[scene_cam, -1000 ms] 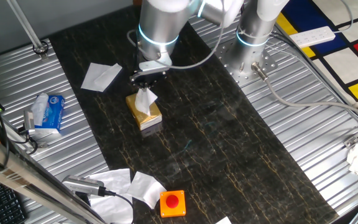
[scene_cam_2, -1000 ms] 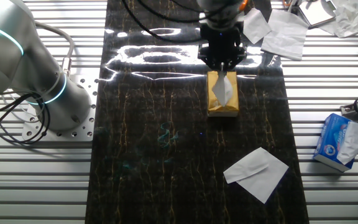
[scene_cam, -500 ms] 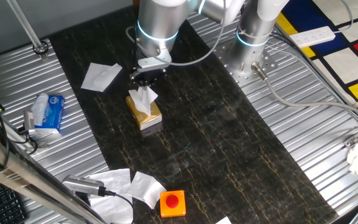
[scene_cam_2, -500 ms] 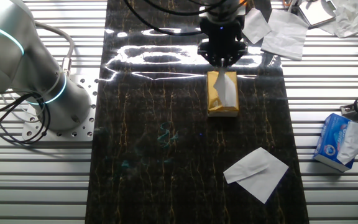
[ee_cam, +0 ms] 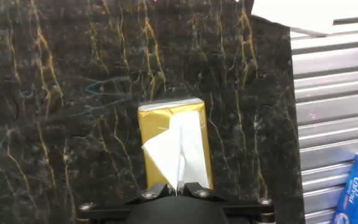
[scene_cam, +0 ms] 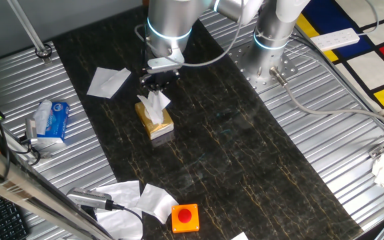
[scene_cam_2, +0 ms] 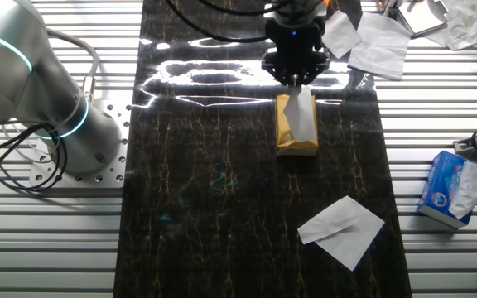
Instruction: Pull out a napkin
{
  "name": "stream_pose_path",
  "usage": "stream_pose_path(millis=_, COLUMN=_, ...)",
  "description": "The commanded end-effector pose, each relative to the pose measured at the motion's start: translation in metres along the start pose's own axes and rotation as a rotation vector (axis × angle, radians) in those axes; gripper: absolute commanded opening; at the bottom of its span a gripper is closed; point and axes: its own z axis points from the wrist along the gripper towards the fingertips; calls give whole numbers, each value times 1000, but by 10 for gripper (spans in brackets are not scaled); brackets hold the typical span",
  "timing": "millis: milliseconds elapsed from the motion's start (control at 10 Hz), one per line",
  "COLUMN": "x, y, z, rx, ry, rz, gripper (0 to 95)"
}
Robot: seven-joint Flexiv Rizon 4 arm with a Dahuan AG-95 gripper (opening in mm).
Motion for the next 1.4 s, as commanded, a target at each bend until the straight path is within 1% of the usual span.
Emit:
stream_pose_path(millis=100, x=-1, y=3, z=-8, rx=7, ry=-2, rz=8, gripper=0)
stream_pose_path(millis=300, x=-1, y=4, z=-12, rx=9, ry=-3, rz=4, gripper=0)
stream_pose_path(millis=500, x=-3, y=5, z=-19, rx=18, ry=-16, rz=19, gripper=0)
stream_pose_path(millis=600, x=-3, y=6, z=-23, rx=30, ry=-29, rz=30, gripper=0)
stream_pose_path(millis=700, x=-4, y=6, z=-25, rx=32, ry=-47, rz=37, gripper=0)
stream_pose_path(millis=800, x=-4, y=6, z=-26, rx=28, ry=-70, rz=53, gripper=0)
stream_pose_path(millis=900, x=-6, y=8, z=-32, rx=13, ry=-131, rz=94, gripper=0)
stream_pose_path(millis=1000, x=-7, y=9, z=-35, rx=-2, ry=-175, rz=138, gripper=0)
stream_pose_path(millis=1200, x=-11, y=9, z=-38, rx=-52, ry=-305, rz=266, gripper=0)
stream_pose_path(millis=1300, x=-14, y=7, z=-39, rx=-59, ry=-324, rz=304, gripper=0)
stream_pose_path(millis=1400, x=-19, y=2, z=-41, rx=-66, ry=-330, rz=335, gripper=0)
